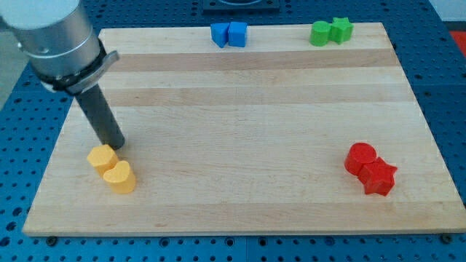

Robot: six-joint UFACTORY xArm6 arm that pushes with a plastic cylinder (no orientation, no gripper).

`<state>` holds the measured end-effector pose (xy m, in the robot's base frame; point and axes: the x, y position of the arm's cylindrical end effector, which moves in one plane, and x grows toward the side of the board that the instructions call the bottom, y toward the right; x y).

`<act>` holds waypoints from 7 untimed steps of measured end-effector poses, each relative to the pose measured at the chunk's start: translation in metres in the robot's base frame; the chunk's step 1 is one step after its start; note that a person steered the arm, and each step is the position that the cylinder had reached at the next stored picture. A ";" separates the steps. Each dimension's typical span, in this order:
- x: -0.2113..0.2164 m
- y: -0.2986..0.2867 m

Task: Push the yellow heart to the bottom left corner of the board

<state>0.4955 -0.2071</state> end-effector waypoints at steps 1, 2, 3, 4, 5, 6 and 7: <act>0.002 -0.010; -0.023 0.012; -0.023 0.091; 0.026 0.097; 0.060 0.038; 0.082 -0.016; 0.082 -0.013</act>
<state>0.5771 -0.2198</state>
